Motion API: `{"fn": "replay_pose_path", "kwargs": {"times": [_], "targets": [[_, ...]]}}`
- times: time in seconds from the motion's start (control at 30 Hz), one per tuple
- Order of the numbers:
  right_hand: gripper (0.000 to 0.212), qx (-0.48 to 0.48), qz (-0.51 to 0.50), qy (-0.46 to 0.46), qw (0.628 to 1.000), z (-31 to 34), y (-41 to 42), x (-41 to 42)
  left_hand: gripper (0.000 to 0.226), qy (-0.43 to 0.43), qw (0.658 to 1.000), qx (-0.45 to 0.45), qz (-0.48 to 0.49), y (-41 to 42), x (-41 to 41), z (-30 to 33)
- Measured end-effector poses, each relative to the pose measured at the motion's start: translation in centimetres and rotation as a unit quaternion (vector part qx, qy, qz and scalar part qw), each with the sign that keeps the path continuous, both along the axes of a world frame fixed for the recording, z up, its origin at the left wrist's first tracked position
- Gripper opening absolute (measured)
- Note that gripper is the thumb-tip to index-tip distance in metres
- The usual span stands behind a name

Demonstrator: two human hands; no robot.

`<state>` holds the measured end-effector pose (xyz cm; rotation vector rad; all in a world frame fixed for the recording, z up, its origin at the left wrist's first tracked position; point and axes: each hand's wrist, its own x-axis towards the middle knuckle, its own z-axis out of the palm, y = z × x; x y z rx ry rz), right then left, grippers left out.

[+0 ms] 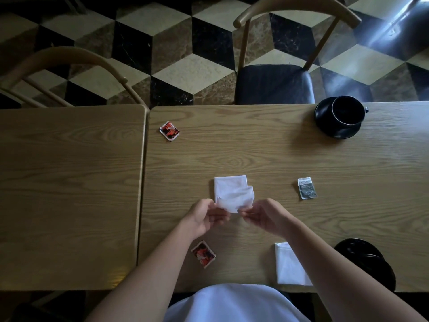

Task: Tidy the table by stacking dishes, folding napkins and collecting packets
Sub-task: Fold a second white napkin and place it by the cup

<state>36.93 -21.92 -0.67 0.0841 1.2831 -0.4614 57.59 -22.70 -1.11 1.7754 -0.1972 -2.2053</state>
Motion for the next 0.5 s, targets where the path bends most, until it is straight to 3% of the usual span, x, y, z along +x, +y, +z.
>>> {"fn": "replay_pose_path", "kwargs": {"times": [0.1,0.13,0.2,0.27,0.37,0.5], "targets": [[0.013,-0.036,0.086,0.073,0.993,-0.3,-0.7,0.0,0.011,-0.089,0.981,-0.059,-0.160,-0.6,0.4,-0.5],[0.007,-0.071,0.140,0.129,0.979,-0.5,-0.9,0.0,0.015,-0.136,0.964,-0.093,-0.208,-0.7,0.4,-0.9],[0.018,-0.151,0.251,0.268,0.918,-1.1,-1.3,0.1,0.029,-0.221,0.933,-0.152,-0.239,-1.0,0.1,-1.8],[0.025,-0.200,0.297,0.353,0.864,-1.6,-1.7,0.3,0.037,-0.264,0.921,-0.180,-0.222,-1.4,-0.5,-2.5],[0.026,-0.228,0.307,0.365,0.849,-1.8,-2.2,0.7,0.041,-0.271,0.920,-0.172,-0.225,-2.0,-1.2,-2.8],[0.044,-0.246,0.355,0.388,0.814,-2.0,-3.0,0.8,0.048,-0.290,0.909,-0.173,-0.243,-2.6,-1.3,-2.9]]}}
